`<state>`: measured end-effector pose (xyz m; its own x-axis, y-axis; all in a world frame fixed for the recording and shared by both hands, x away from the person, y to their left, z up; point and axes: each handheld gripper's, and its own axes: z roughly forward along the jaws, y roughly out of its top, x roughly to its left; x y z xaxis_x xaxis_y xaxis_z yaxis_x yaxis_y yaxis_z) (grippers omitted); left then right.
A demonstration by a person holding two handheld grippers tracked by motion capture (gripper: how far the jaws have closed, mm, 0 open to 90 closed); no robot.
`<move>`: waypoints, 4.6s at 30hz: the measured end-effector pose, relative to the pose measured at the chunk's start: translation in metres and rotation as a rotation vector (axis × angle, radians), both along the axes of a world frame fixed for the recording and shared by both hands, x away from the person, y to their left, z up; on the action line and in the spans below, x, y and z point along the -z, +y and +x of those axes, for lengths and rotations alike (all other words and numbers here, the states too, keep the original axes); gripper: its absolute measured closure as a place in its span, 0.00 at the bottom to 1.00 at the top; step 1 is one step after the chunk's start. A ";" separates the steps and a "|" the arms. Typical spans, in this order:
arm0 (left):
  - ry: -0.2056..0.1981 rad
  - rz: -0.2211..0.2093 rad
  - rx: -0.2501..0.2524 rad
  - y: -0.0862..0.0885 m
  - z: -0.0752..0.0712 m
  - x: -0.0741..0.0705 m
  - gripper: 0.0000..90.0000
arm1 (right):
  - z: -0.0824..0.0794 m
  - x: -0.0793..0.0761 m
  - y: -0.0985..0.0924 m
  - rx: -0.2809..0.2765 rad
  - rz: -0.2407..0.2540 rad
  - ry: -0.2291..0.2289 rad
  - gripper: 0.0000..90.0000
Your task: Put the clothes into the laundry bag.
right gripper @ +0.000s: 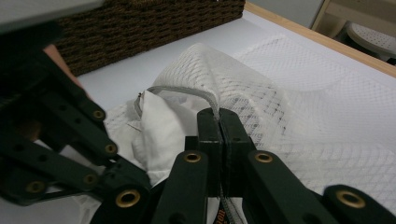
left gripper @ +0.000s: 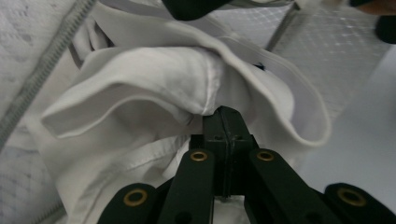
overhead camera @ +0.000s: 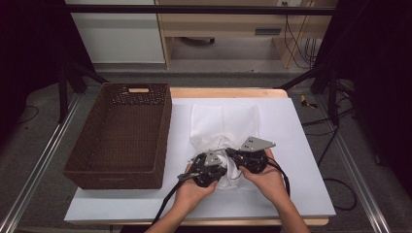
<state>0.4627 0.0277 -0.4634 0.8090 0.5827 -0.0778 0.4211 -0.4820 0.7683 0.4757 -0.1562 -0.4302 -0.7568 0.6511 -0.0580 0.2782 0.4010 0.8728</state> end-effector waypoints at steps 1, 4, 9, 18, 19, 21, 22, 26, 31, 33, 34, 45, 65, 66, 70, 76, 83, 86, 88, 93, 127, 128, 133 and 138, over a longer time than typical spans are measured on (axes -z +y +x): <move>-0.001 0.006 -0.002 -0.001 0.003 0.001 1.00 | 0.000 0.000 0.000 0.002 0.001 0.000 0.99; -0.003 0.021 -0.012 -0.005 0.013 0.003 1.00 | 0.000 0.000 0.000 0.004 0.006 0.002 0.99; -0.028 0.056 -0.036 -0.006 0.023 0.008 1.00 | 0.000 -0.002 -0.001 -0.001 0.006 0.000 0.99; -0.025 0.043 -0.036 0.000 0.011 0.006 1.00 | 0.001 -0.002 -0.004 0.008 0.008 0.004 0.99; -0.017 0.031 -0.032 0.002 0.006 0.005 1.00 | 0.001 -0.002 -0.004 0.007 0.009 0.005 0.99; -0.015 0.023 -0.022 0.004 -0.004 0.003 1.00 | 0.001 -0.002 -0.005 0.011 0.011 0.007 0.99; -0.016 0.023 -0.014 0.005 -0.010 0.002 1.00 | 0.001 -0.002 -0.005 0.012 0.010 0.009 0.99; -0.005 0.013 0.034 0.004 -0.035 -0.004 1.00 | 0.002 -0.001 -0.006 0.014 0.007 0.016 0.99; 0.003 0.008 0.086 -0.006 -0.052 -0.004 1.00 | 0.003 -0.002 -0.008 0.013 0.010 0.015 0.99; 0.005 0.007 0.096 -0.013 -0.054 -0.002 1.00 | 0.003 -0.002 -0.008 0.015 0.011 0.018 0.99; 0.006 0.005 0.097 -0.017 -0.054 -0.001 1.00 | 0.003 -0.002 -0.008 0.015 0.011 0.017 0.99; -0.008 0.037 0.022 -0.024 -0.035 0.010 1.00 | 0.003 -0.003 -0.012 0.017 0.019 0.016 0.99; -0.025 0.059 -0.002 -0.021 -0.003 0.012 1.00 | 0.002 -0.002 -0.010 0.011 0.011 0.022 0.99; -0.027 0.055 -0.001 -0.021 -0.002 0.012 1.00 | 0.002 -0.002 -0.010 0.011 0.011 0.022 0.99; -0.035 0.044 -0.009 -0.022 0.002 0.013 1.00 | 0.002 -0.003 -0.011 0.011 0.011 0.021 0.99; -0.044 0.029 -0.024 -0.026 0.007 0.013 1.00 | 0.002 -0.003 -0.011 0.011 0.010 0.018 0.99; -0.053 0.017 -0.043 -0.028 0.014 0.013 1.00 | 0.001 -0.004 -0.011 0.007 0.006 0.020 0.99; -0.056 0.012 -0.050 -0.028 0.017 0.013 1.00 | 0.001 -0.004 -0.010 0.006 0.007 0.020 0.99; -0.055 0.012 -0.054 -0.028 0.019 0.012 1.00 | 0.001 -0.004 -0.010 0.006 0.006 0.020 0.99; -0.064 0.008 -0.066 -0.028 0.026 0.011 1.00 | 0.000 -0.004 -0.010 0.004 0.002 0.020 0.99; -0.097 -0.056 -0.148 -0.036 0.063 0.016 1.00 | 0.003 -0.002 -0.016 0.022 0.011 0.029 0.99; -0.097 -0.054 -0.148 -0.036 0.063 0.016 1.00 | 0.003 -0.002 -0.017 0.024 0.011 0.031 0.99; -0.098 -0.031 -0.140 -0.037 0.062 0.017 1.00 | 0.004 -0.001 -0.018 0.029 0.013 0.033 0.99; -0.095 -0.014 -0.137 -0.035 0.060 0.016 1.00 | 0.004 -0.001 -0.018 0.031 0.014 0.033 0.99</move>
